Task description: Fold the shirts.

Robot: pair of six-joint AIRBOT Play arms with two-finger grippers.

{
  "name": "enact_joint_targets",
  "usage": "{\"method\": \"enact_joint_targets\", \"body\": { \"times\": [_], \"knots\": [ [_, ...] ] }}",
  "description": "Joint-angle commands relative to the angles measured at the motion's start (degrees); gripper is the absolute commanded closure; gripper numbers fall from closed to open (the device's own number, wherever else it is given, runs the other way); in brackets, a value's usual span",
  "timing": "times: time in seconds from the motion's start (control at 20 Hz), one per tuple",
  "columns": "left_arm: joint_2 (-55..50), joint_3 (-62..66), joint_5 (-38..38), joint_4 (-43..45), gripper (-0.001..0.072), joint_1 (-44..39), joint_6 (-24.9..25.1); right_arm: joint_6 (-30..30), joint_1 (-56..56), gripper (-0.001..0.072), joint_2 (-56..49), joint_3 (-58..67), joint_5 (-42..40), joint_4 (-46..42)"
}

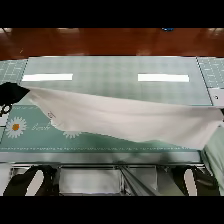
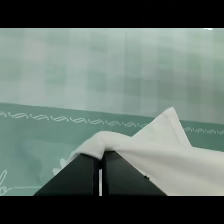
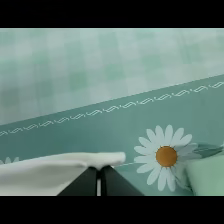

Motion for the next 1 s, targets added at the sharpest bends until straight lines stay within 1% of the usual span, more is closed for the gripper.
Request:
{"method": "enact_joint_targets", "body": {
  "times": [0.0,0.15,0.25,0.35,0.45,0.5,0.65,0.7,0.75,0.8,0.85,0.95],
  "knots": [
    [-11.1,-1.9,11.8,-7.1,0.0685,-0.8,3.0,-6.8,0.4,0.0691,-13.2,-5.3,-12.5,6.5],
    [-26.2,3.8,19.0,-11.3,0.0685,-3.2,3.1,-11.6,1.9,0.0691,-32.9,-1.5,-23.0,12.8],
    [-36.5,11.3,20.3,-11.6,0.0685,-4.8,2.9,-13.7,1.9,0.0691,-46.2,5.4,-24.5,17.0],
    [-45.2,19.4,20.0,-11.6,0.0685,-6.4,2.8,-14.3,1.9,0.0691,-57.5,13.7,-24.2,20.3],
    [-51.8,26.6,20.0,-11.6,0.0685,-7.8,0.7,-14.1,1.9,0.0691,-65.7,21.0,-23.4,23.6],
    [-54.4,29.4,20.0,-11.6,0.0685,-8.5,0.8,-14.1,1.9,0.0691,-68.6,23.7,-22.8,25.4],
    [-58.8,33.0,20.2,-11.6,0.0683,-10.2,0.8,-14.1,1.9,0.069,-73.7,27.9,-23.2,29.2],
    [-59.3,33.0,20.1,-11.5,0.0593,-10.7,0.8,-14.0,1.9,0.0643,-74.1,28.3,-23.7,30.1],
    [-59.4,33.0,18.7,-11.5,0.0265,-10.8,0.8,-13.1,1.9,0.0418,-74.0,28.3,-24.3,30.2],
    [-59.1,33.4,16.2,-10.9,0.0199,-10.2,0.5,-13.1,1.4,0.0299,-73.7,29.1,-23.0,30.0],
    [-58.8,34.6,11.4,-9.2,0.0199,-8.8,0.3,-13.0,0.1,0.0296,-73.2,30.9,-19.8,29.1],
    [-57.5,36.2,-2.2,-3.1,0.02,-3.7,-2.0,-13.0,-4.9,0.0297,-71.1,33.0,-12.6,27.7]
  ]
}}
